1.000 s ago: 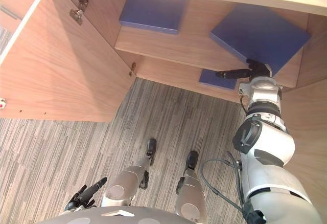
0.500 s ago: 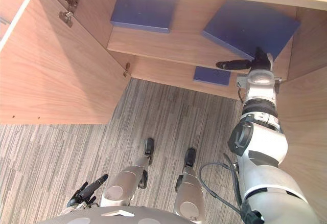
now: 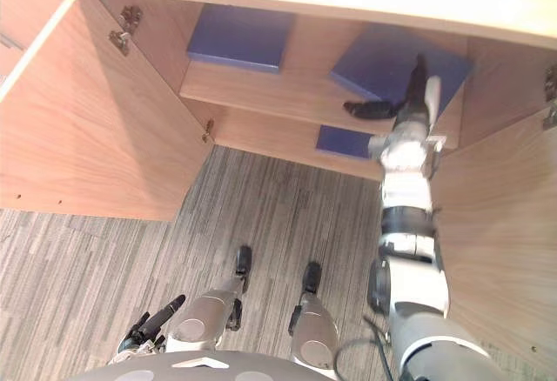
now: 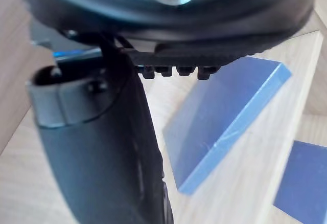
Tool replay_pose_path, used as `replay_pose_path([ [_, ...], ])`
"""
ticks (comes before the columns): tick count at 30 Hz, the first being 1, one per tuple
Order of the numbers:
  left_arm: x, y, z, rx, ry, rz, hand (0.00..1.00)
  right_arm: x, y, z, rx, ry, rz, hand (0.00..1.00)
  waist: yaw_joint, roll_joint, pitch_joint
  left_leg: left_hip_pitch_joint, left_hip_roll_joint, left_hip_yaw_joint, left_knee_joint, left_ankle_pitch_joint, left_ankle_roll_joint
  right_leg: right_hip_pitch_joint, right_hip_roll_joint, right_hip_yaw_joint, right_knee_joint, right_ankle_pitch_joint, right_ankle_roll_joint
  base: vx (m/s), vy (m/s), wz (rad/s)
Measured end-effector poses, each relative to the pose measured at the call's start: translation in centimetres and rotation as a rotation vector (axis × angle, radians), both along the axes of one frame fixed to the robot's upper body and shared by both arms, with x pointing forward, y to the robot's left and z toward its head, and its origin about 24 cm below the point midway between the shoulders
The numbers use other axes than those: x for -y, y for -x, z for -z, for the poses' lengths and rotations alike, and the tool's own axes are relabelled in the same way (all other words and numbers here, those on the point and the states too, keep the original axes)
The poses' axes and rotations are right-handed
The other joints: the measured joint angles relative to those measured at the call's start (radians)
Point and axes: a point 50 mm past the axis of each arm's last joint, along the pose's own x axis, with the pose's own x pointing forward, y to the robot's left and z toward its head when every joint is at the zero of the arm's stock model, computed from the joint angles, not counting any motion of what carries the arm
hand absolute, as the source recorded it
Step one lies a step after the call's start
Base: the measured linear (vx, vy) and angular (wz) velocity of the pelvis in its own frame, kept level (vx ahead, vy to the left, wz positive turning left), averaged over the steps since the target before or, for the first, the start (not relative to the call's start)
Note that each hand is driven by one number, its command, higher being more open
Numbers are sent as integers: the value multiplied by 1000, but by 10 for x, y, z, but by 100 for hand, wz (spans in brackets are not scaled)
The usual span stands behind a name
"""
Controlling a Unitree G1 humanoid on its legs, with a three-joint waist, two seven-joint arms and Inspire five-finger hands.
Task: Walk over to the cabinet, pick up the folder, carry it to the office cabinet, place the folder inside the office cabinet, then close the office cabinet door
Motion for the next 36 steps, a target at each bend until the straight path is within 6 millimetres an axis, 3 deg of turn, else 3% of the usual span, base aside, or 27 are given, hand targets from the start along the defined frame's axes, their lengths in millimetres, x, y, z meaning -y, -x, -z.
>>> replay_pose_path([
  [4,-8,2,-1,-24,-44,41,100,-19,45,77,-198,-52,-41,100,-16,-41,-54,33,-7,-9,0,-4,-4,39,-5,-3,-2,-4,4,-43,30,7],
  [9,-11,7,0,-69,-87,81,100,-30,93,121,-314,-136,-42,100,-46,-44,-110,70,-10,-17,-1,-7,-2,101,-3,-9,-47,5,16,-45,25,2],
  [12,-10,9,1,-80,-84,81,100,-34,109,137,-367,-156,-47,100,-50,-45,-136,93,-4,-22,-2,-13,1,135,10,-17,-67,7,18,-22,-13,1],
  [16,-10,11,2,-98,-76,81,100,-39,117,145,-398,-187,-58,100,-49,-46,-162,99,5,-32,41,-39,-4,171,19,-29,-70,1,9,-5,-34,12],
  [18,-11,13,2,-107,-80,76,100,-42,117,145,-391,-208,-72,100,-42,-45,-164,47,21,-20,190,-122,-3,194,30,-29,-68,-6,-1,3,-47,-2],
  [20,-11,21,3,-127,-79,73,100,-40,116,145,-381,-209,-71,100,-34,-39,-169,48,33,5,224,-147,-4,209,40,-27,-68,-11,-8,30,-23,-9],
  [24,-11,30,5,-154,-72,74,100,-24,119,141,-368,-196,-19,100,-17,-23,-185,54,40,3,206,-128,-10,208,39,-29,-64,-19,-13,55,-22,4],
  [30,-12,36,6,-166,-65,76,100,-24,118,141,-375,-183,-30,100,-13,1,-179,103,42,9,184,-126,-17,243,38,-26,-63,-22,-12,50,-7,-1],
  [36,-11,49,7,-197,-57,69,100,-27,122,155,-442,-187,-33,100,-7,-4,-180,103,46,50,181,-142,-12,218,40,23,-68,-29,-8,-2,5,-21],
])
